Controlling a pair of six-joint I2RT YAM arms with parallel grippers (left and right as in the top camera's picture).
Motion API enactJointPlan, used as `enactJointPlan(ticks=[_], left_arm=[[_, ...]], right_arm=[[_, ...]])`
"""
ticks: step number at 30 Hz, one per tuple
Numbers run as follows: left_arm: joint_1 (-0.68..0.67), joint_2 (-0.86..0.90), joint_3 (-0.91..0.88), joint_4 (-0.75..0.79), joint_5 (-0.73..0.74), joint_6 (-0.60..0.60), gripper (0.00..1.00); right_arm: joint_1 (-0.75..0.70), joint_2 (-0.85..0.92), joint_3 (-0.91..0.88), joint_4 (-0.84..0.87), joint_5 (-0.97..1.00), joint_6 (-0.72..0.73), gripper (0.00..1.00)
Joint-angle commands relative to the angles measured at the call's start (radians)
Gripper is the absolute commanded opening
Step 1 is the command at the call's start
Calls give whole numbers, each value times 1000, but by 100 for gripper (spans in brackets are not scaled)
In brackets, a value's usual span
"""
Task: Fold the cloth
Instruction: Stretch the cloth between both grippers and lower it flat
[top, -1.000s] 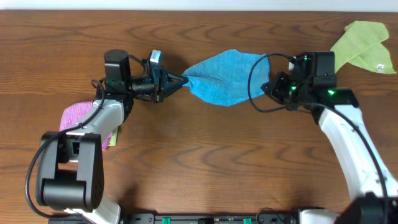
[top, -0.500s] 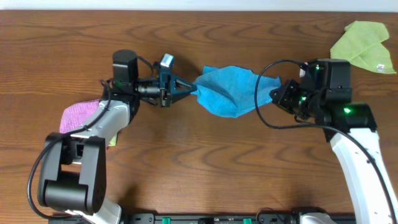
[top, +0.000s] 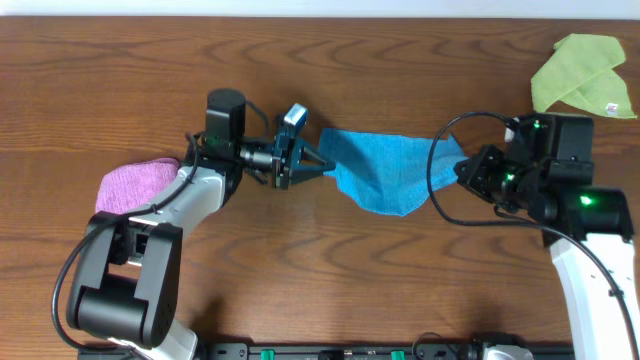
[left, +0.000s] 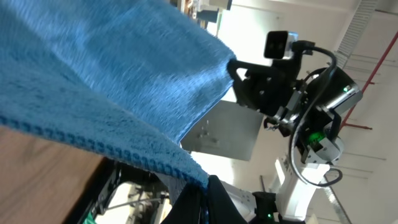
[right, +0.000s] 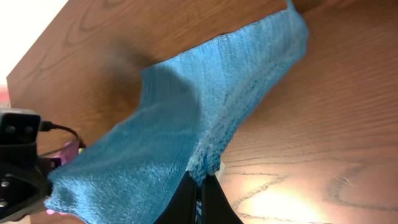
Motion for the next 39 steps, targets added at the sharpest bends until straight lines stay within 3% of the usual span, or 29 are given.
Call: enactJointPlan(ticks=[1, 15, 39], left_arm=[[-1, -18, -66, -1, 42, 16, 6], [-24, -24, -220, 2, 42, 64, 6], [-78, -28, -266, 2, 49, 78, 6]], right_arm=[[-16, -19, 2, -20, 3, -29, 1], [-15, -19, 2, -150, 53, -63, 1], [-14, -19, 2, -307, 135, -97, 2]])
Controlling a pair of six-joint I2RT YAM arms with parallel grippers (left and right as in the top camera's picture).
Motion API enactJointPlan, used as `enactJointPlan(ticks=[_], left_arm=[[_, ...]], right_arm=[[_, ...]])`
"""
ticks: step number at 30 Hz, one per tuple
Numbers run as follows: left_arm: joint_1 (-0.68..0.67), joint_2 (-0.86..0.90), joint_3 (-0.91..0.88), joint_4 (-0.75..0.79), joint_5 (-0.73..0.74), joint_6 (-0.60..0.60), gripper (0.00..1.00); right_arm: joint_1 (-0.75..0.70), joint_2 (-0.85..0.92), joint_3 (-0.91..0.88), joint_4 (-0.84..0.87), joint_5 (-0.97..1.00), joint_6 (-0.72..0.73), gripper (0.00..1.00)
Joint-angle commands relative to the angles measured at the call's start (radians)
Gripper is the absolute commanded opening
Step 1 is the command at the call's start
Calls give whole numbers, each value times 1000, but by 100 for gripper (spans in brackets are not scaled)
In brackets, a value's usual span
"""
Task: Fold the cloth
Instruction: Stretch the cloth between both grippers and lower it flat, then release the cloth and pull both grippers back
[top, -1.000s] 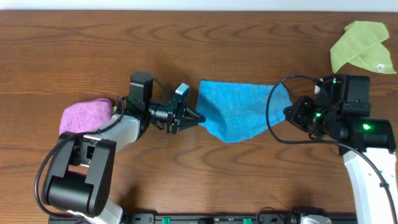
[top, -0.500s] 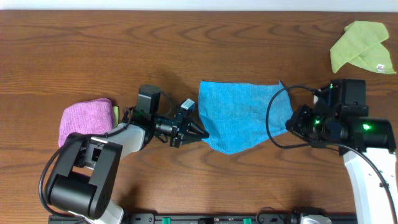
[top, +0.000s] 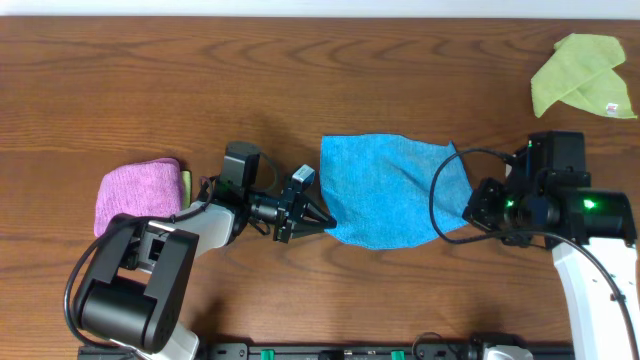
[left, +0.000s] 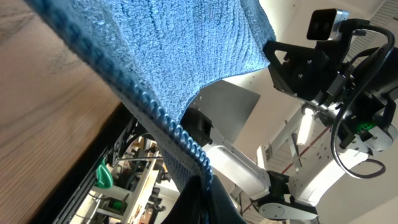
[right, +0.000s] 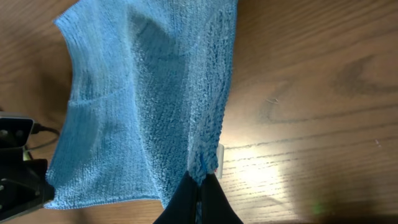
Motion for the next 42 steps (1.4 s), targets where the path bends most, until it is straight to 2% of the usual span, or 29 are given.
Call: enactJointPlan(ticks=[1, 3, 4, 8, 10, 11, 12, 13, 22, 27, 30, 36, 42], left_arm=[[-3, -25, -5, 0, 25, 18, 11], [-3, -39, -5, 0, 25, 18, 20], [-2, -46, -5, 0, 25, 18, 24], [-2, -83, -5, -1, 25, 18, 48], [-2, -103, -5, -3, 25, 18, 70], [-1, -110, -5, -3, 25, 18, 79], [0, -117, -5, -3, 25, 17, 94], [0, -124, -5, -3, 25, 18, 96], [19, -185, -22, -3, 16, 56, 96], [66, -322, -134, -30, -77, 57, 96], [68, -422, -226, -119, -161, 81, 96], [51, -580, -296, -475, -378, 177, 96], [48, -658, -296, -628, -507, 192, 96]], right_arm=[[-10, -10, 2, -18, 22, -16, 4], [-10, -10, 2, -43, 35, -20, 27], [-10, -10, 2, -54, 40, -24, 34], [-10, -14, 2, -82, 51, -34, 49], [-10, -28, 2, -89, 55, -42, 61], [-11, -36, 2, -92, 58, -42, 63], [-11, -48, 2, -94, 59, -49, 65], [-11, -60, 2, -95, 59, -54, 66], [-48, -219, 2, -132, 72, -128, 70], [-116, -322, -7, -186, 71, -163, 71], [-121, -364, -38, -188, 53, -169, 71], [-121, -417, -175, -159, -22, -174, 69], [-150, -426, -291, -73, -178, -259, 68]])
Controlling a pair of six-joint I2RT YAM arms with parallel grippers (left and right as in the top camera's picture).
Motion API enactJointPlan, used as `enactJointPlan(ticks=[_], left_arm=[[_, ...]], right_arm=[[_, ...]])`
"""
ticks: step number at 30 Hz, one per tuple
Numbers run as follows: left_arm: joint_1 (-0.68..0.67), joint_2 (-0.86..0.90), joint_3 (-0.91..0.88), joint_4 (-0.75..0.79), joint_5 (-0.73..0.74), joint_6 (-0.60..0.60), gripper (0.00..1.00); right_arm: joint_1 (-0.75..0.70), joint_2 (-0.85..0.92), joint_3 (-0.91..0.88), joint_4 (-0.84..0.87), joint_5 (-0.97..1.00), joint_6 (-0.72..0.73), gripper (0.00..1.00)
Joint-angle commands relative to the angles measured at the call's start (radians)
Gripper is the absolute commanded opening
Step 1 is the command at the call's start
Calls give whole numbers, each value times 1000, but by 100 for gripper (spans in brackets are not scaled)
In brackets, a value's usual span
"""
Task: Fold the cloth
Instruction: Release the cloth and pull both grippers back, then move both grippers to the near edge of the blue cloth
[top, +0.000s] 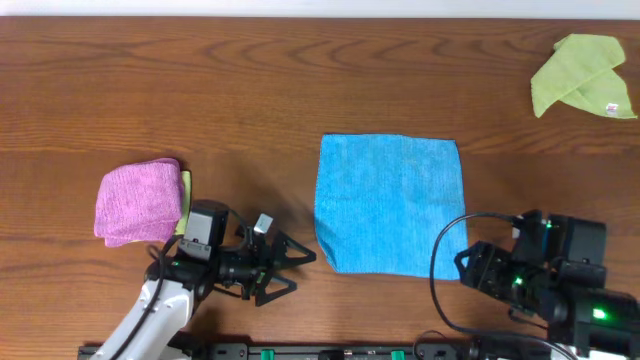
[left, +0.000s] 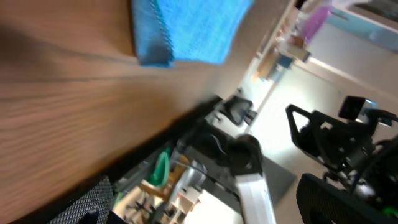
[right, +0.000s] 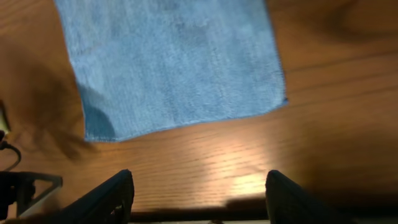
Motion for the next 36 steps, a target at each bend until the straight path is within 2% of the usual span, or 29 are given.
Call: enactJointPlan(ticks=[1, 11, 15, 18, 22, 26, 33, 36], left_arm=[[-2, -23, 8, -39, -114, 36, 96], [-37, -24, 42, -91, -245, 56, 96], [-45, -24, 43, -67, -210, 76, 96], [-45, -24, 43, -6, -161, 88, 96], [-45, -24, 43, 6, -162, 124, 96], [-45, -24, 43, 2, -170, 185, 96], [-90, -28, 44, -24, -292, 214, 96], [-118, -28, 46, -19, -348, 215, 96]], right_arm=[[-35, -7, -29, 27, -112, -71, 67], [-160, 24, -118, 137, -332, -60, 64], [-177, 55, -120, 161, -408, -73, 63], [-129, 56, -107, 174, -452, -120, 62], [18, 56, -48, 185, -406, -185, 60], [146, 34, 49, 190, -256, -202, 56], [196, -127, 56, 161, -192, -198, 59], [195, -227, 53, 125, -101, -198, 61]])
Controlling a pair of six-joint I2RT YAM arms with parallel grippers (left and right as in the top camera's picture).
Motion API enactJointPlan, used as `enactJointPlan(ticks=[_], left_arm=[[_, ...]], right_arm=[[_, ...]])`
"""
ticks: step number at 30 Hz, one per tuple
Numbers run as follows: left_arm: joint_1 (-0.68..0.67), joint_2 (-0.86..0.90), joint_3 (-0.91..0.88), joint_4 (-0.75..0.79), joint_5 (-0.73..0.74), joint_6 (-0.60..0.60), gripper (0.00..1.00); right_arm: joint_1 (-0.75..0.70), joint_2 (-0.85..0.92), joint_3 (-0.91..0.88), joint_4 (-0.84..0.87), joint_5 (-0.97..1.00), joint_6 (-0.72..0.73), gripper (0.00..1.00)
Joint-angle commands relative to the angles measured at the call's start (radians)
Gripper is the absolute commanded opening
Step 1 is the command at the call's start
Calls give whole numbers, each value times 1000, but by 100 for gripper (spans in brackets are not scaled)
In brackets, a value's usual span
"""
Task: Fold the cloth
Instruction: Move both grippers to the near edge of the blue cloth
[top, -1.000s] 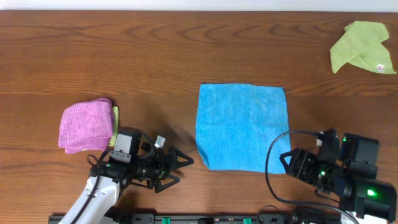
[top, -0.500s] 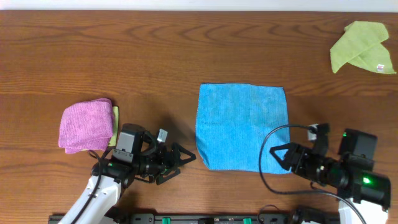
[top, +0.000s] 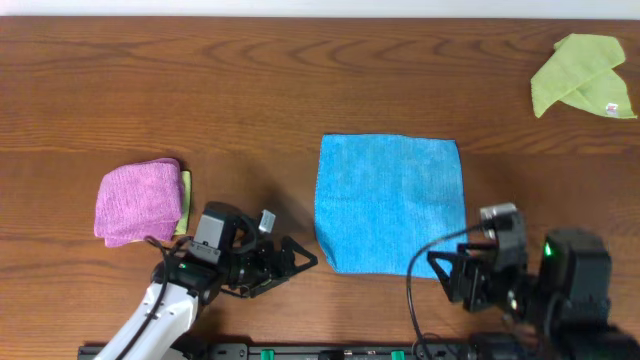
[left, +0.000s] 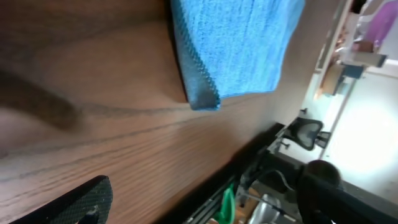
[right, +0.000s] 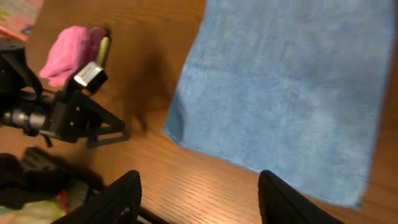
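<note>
The blue cloth (top: 390, 205) lies flat and spread out as a rectangle in the middle of the table. My left gripper (top: 300, 262) is open, low over the wood just left of the cloth's near left corner (left: 202, 99); nothing is between its fingers (left: 81, 202). My right gripper (top: 445, 272) is open by the cloth's near right corner, and its wrist view looks across the cloth (right: 286, 87) toward the left gripper (right: 87, 118). Neither gripper touches the cloth.
A folded pink cloth (top: 138, 200) lies at the left with a yellow-green thing (top: 185, 195) against its right side. A green cloth (top: 582, 75) lies at the far right corner. The table's front edge (top: 320, 345) runs close behind both grippers.
The cloth has not moved. My right arm has turned, so its camera now faces left across the cloth. The left gripper sits slightly nearer the cloth's near left corner. Both stay open.
Both grippers were shut on corners of the blue cloth, holding it stretched above the table. Then they had brought it toward the front with its far part lying on the wood. Then the cloth lay flat and released, with both grippers open, as now.
</note>
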Motion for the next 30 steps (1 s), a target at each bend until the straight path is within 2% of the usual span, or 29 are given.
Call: enactJointPlan(ticks=[1, 3, 8, 15, 19, 22, 30], left_arm=[[-15, -8, 27, 3, -81, 39, 96], [-15, -8, 27, 4, -100, 53, 96], [-15, -8, 27, 3, -114, 71, 96], [-11, -8, 36, 31, -107, 70, 96], [-11, -8, 36, 95, -107, 39, 96], [-11, -8, 36, 135, -139, 24, 96], [-11, -6, 36, 129, -277, -177, 96]], right_arm=[[3, -92, 2, -14, 95, -19, 61], [-24, -171, -45, -19, 95, -6, 61], [-93, -295, -205, 37, -78, 72, 63], [-232, -285, -367, 236, -281, 203, 71], [-304, -208, -417, 312, -284, 276, 71], [-366, -80, -425, 394, -284, 302, 71], [-500, 280, -410, 490, -257, 291, 72]])
